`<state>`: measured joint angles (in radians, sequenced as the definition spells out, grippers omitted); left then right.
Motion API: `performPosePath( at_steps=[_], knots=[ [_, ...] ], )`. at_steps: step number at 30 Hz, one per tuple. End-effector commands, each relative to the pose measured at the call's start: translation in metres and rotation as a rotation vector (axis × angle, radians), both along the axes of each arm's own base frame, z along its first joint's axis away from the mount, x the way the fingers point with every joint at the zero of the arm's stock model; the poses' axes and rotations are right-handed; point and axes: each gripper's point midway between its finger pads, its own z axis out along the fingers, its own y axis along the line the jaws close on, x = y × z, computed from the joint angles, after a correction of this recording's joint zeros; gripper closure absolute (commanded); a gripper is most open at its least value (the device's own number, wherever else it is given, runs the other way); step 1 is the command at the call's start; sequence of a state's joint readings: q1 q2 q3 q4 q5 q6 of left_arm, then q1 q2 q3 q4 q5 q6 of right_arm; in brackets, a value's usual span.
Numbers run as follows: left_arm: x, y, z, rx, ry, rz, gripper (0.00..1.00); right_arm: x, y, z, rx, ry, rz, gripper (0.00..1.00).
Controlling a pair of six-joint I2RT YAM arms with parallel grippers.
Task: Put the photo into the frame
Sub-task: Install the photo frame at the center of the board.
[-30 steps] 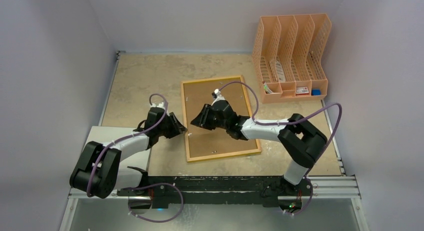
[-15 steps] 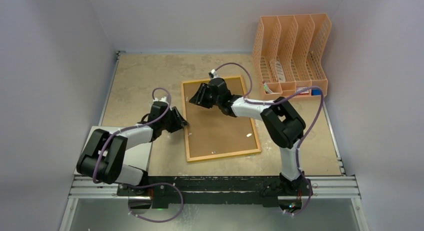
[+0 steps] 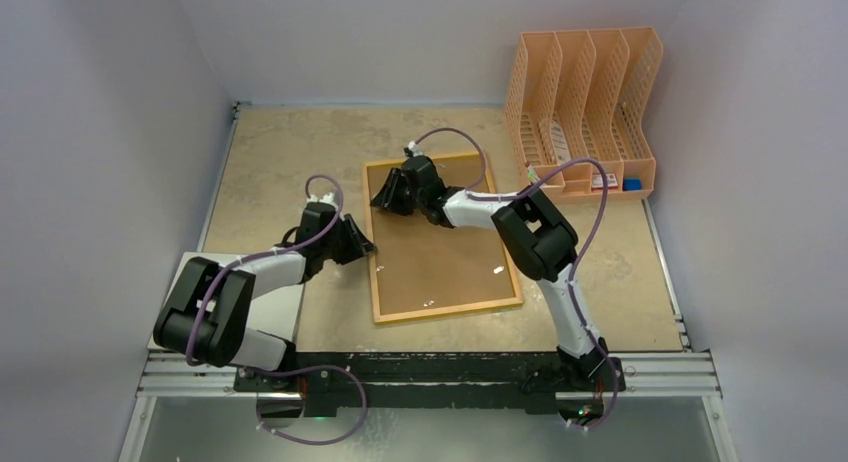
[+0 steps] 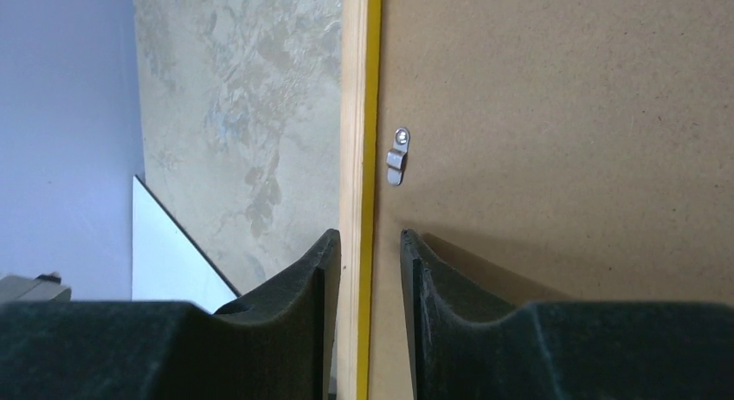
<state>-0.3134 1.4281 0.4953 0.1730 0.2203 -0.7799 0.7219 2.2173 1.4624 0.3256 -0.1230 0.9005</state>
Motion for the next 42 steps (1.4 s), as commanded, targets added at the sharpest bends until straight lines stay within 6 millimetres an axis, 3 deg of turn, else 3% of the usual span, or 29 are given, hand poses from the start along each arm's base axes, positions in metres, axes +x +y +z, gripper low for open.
performPosePath(
  at_steps=[1, 16, 30, 37, 42],
  knots=[
    [-0.003, -0.001, -0.005, 0.006, 0.008, -0.029, 0.9, 0.011, 0.011, 0.007, 0.032, -0.016, -0.021, 0.67],
    [-0.009, -0.001, -0.014, 0.018, 0.045, -0.05, 0.91, 0.027, -0.004, -0.016, -0.02, 0.022, -0.167, 0.72],
    [-0.012, 0.001, -0.017, 0.024, 0.059, -0.048, 0.91, 0.025, 0.013, -0.035, 0.023, 0.04, -0.097, 0.76],
    [-0.014, 0.002, -0.017, 0.027, 0.062, -0.049, 0.91, 0.032, 0.014, -0.028, 0.053, 0.004, -0.088, 0.73],
    [-0.012, 0.001, -0.014, 0.025, 0.056, -0.046, 0.91, 0.025, 0.006, 0.003, 0.112, -0.053, -0.08, 0.65]
  ],
)
